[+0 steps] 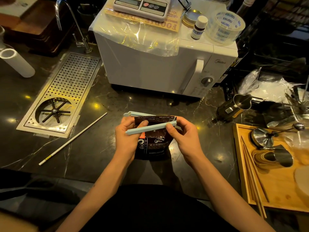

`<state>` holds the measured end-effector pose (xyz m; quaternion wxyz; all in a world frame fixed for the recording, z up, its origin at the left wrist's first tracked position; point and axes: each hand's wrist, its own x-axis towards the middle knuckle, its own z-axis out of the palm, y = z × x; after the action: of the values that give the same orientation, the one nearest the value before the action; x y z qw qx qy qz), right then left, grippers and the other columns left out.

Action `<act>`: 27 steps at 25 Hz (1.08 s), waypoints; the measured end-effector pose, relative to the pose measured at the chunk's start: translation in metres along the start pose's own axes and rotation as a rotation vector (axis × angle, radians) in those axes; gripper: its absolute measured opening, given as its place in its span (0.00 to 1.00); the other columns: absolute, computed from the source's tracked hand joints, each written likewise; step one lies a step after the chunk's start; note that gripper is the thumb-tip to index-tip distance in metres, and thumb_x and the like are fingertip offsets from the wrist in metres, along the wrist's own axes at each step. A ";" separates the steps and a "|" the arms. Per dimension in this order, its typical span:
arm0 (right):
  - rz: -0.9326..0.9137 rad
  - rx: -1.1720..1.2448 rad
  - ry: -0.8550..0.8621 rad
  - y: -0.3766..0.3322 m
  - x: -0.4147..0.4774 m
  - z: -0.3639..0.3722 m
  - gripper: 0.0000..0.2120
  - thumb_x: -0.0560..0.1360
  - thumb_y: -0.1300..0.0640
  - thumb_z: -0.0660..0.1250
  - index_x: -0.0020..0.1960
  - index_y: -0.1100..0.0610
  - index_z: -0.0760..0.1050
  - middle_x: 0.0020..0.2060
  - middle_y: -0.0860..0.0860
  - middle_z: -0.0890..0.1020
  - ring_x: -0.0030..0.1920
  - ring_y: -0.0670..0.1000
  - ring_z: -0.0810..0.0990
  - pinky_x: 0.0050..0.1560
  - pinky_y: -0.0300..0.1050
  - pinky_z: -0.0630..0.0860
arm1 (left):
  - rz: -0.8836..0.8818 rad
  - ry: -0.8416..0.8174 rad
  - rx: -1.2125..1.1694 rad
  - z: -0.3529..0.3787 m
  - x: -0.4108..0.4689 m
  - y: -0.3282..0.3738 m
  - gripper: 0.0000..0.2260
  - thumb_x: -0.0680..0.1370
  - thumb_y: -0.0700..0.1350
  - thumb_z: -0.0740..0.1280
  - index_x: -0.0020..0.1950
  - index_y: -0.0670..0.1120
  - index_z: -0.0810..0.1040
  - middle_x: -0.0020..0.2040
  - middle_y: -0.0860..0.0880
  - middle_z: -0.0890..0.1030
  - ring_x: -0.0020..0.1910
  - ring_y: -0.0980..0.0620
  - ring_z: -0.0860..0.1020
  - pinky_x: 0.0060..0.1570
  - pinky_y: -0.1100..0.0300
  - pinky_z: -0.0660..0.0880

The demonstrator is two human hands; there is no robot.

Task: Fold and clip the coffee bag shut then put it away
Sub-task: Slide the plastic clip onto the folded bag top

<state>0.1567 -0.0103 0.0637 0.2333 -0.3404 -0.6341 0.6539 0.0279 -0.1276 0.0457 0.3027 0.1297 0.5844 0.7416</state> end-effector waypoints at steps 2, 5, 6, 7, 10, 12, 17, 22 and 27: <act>-0.007 -0.024 0.015 0.001 0.001 0.000 0.07 0.76 0.58 0.71 0.54 0.53 0.82 0.49 0.52 0.85 0.52 0.52 0.84 0.50 0.47 0.82 | 0.015 0.031 -0.020 0.001 -0.001 -0.002 0.16 0.72 0.36 0.73 0.55 0.51 0.74 0.54 0.52 0.82 0.50 0.52 0.84 0.44 0.55 0.82; -0.015 -0.001 0.040 0.003 0.000 0.003 0.06 0.76 0.59 0.71 0.51 0.51 0.82 0.48 0.52 0.85 0.50 0.51 0.84 0.47 0.44 0.81 | 0.049 0.080 -0.034 0.000 -0.001 -0.004 0.26 0.71 0.31 0.73 0.58 0.54 0.65 0.63 0.47 0.72 0.56 0.52 0.82 0.49 0.57 0.81; -0.021 0.012 0.051 0.004 -0.001 0.004 0.06 0.76 0.60 0.70 0.50 0.51 0.82 0.47 0.52 0.85 0.49 0.50 0.84 0.46 0.42 0.81 | 0.059 0.079 -0.016 -0.002 -0.001 -0.006 0.28 0.71 0.31 0.73 0.60 0.55 0.65 0.65 0.46 0.72 0.58 0.49 0.81 0.51 0.55 0.81; -0.028 0.021 0.059 0.006 -0.003 0.006 0.05 0.77 0.59 0.70 0.50 0.51 0.82 0.47 0.53 0.85 0.49 0.50 0.84 0.46 0.41 0.80 | 0.065 0.074 -0.003 -0.002 -0.001 -0.007 0.28 0.71 0.32 0.73 0.61 0.56 0.66 0.65 0.46 0.73 0.59 0.48 0.81 0.51 0.55 0.81; -0.033 0.060 0.074 0.009 -0.006 0.010 0.04 0.77 0.59 0.69 0.49 0.51 0.81 0.44 0.48 0.85 0.47 0.47 0.84 0.44 0.39 0.80 | 0.024 0.066 0.035 -0.002 -0.003 -0.012 0.19 0.76 0.39 0.69 0.59 0.60 0.72 0.59 0.47 0.80 0.58 0.46 0.81 0.50 0.50 0.81; -0.032 0.082 0.078 0.010 -0.007 0.012 0.04 0.77 0.59 0.69 0.49 0.52 0.81 0.42 0.44 0.85 0.45 0.44 0.84 0.42 0.37 0.79 | -0.019 0.042 0.069 0.000 -0.003 -0.012 0.10 0.80 0.48 0.64 0.58 0.61 0.74 0.54 0.48 0.82 0.54 0.46 0.83 0.48 0.47 0.82; -0.047 0.063 0.107 0.011 -0.008 0.013 0.04 0.78 0.59 0.68 0.50 0.53 0.80 0.42 0.44 0.85 0.45 0.44 0.84 0.42 0.38 0.79 | -0.175 -0.028 -0.143 -0.009 0.000 -0.005 0.26 0.77 0.66 0.54 0.65 0.52 0.76 0.59 0.41 0.81 0.57 0.45 0.82 0.51 0.51 0.80; -0.052 0.042 0.114 0.011 -0.010 0.014 0.06 0.78 0.58 0.68 0.49 0.48 0.80 0.43 0.46 0.85 0.46 0.46 0.84 0.43 0.40 0.80 | -0.055 -0.120 -0.014 -0.019 -0.002 0.008 0.20 0.73 0.55 0.70 0.62 0.48 0.78 0.60 0.42 0.82 0.59 0.43 0.81 0.55 0.50 0.79; -0.048 -0.015 0.099 0.011 -0.008 0.012 0.05 0.78 0.57 0.68 0.49 0.48 0.79 0.45 0.48 0.84 0.49 0.50 0.84 0.44 0.42 0.81 | 0.023 -0.185 0.248 -0.044 0.006 0.020 0.12 0.68 0.54 0.75 0.51 0.58 0.84 0.50 0.52 0.86 0.52 0.52 0.84 0.50 0.56 0.81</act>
<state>0.1542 -0.0252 0.0532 0.2775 -0.3589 -0.6344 0.6258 -0.0070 -0.1611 0.0512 0.3283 0.2406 0.6398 0.6519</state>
